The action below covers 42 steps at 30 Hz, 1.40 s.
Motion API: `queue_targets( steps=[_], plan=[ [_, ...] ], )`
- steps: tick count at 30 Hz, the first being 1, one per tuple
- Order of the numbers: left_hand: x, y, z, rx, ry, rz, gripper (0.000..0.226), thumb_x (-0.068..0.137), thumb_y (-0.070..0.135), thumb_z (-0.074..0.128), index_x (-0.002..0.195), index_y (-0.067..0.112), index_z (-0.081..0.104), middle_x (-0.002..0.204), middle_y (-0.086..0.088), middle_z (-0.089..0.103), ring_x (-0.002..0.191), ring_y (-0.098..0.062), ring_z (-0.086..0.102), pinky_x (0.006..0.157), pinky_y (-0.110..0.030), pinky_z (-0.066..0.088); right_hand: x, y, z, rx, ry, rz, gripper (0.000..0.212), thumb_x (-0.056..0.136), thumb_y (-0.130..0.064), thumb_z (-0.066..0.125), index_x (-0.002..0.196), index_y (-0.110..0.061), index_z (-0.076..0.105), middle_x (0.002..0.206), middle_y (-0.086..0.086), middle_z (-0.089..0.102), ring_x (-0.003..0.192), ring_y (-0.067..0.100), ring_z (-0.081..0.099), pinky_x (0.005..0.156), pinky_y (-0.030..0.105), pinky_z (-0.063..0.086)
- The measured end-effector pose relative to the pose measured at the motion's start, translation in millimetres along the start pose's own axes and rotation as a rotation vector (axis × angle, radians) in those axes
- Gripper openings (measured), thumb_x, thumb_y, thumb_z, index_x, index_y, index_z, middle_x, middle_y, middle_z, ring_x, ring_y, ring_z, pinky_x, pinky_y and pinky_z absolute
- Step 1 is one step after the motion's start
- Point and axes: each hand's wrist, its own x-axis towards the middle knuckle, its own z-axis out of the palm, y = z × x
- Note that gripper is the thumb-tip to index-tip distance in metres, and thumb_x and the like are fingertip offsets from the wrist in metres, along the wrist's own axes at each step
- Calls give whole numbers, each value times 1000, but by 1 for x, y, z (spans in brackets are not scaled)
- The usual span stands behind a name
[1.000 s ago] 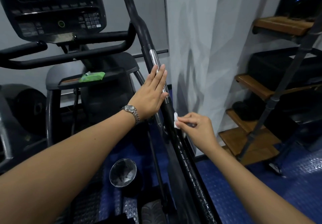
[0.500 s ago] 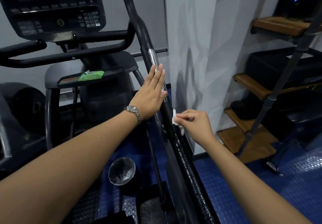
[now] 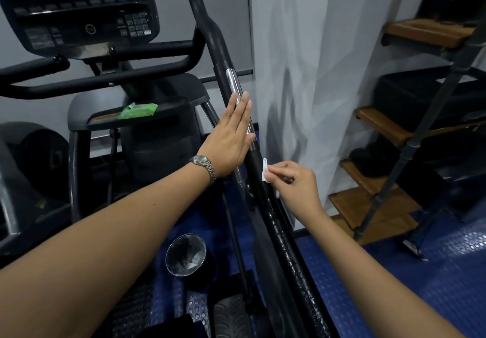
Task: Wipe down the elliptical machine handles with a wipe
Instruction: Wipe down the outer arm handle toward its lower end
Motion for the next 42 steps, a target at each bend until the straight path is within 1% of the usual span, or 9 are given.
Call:
queue_targets(
  steps=[5,11,15,21,24,29,33,39,42],
  plan=[
    [0,-1,-1,19,6,14,63,97,35,13,146,-4,6,155,-20,-1,143,-33,-8,118,-42,3,-11,4,-9,-230,-73,-372,13,81,-6,74,93,-9,77,82,4,64,73,15,62,68,28,52],
    [0,-2,0,26,4,26,62,98,33,17,145,-6,8,155,-22,1,143,-35,-6,118,-41,2,3,0,-9,-309,-212,-475,17,88,-20,66,95,-9,77,85,8,59,70,21,58,65,33,50],
    [1,-2,0,30,4,24,62,98,33,19,146,-5,7,155,-20,0,143,-34,-8,119,-42,3,1,1,-23,-376,-450,-460,32,90,-44,57,100,-20,77,82,1,54,65,19,56,59,39,49],
    [1,-3,0,42,-9,30,62,99,34,20,146,-6,8,155,-21,-1,144,-34,-7,118,-40,2,8,-4,-7,-461,-365,-497,13,83,-20,72,95,-19,77,75,1,51,60,16,53,56,34,50],
    [0,-5,1,49,0,46,63,99,34,23,145,-6,9,155,-21,1,144,-34,-5,118,-38,-2,-1,-3,-15,-492,-466,-460,13,80,-26,70,91,-22,78,70,-1,50,55,12,49,51,36,50],
    [1,-9,0,-21,6,59,64,98,38,21,146,-3,10,156,-18,3,144,-31,-5,118,-37,2,14,-14,0,-571,-320,-474,14,78,-19,75,91,-21,78,69,3,49,56,20,53,51,33,50],
    [0,-20,-2,-78,-3,121,62,99,39,20,148,3,9,157,-11,2,144,-24,-8,118,-32,1,-6,-9,-11,-606,-449,-458,11,77,-23,76,87,-25,78,70,2,49,57,17,51,49,35,49],
    [-1,-18,0,-82,26,109,59,100,34,23,148,2,12,157,-12,5,144,-25,-7,117,-30,0,2,-19,8,-657,-293,-499,8,72,-17,81,80,-20,78,69,3,46,60,23,50,46,26,41],
    [-1,-19,-2,-77,13,106,59,100,35,23,148,4,11,157,-10,3,143,-23,-9,117,-29,-2,-12,-6,0,-685,-371,-494,9,70,-19,80,77,-24,77,72,-1,45,64,18,48,47,25,41]
  ],
)
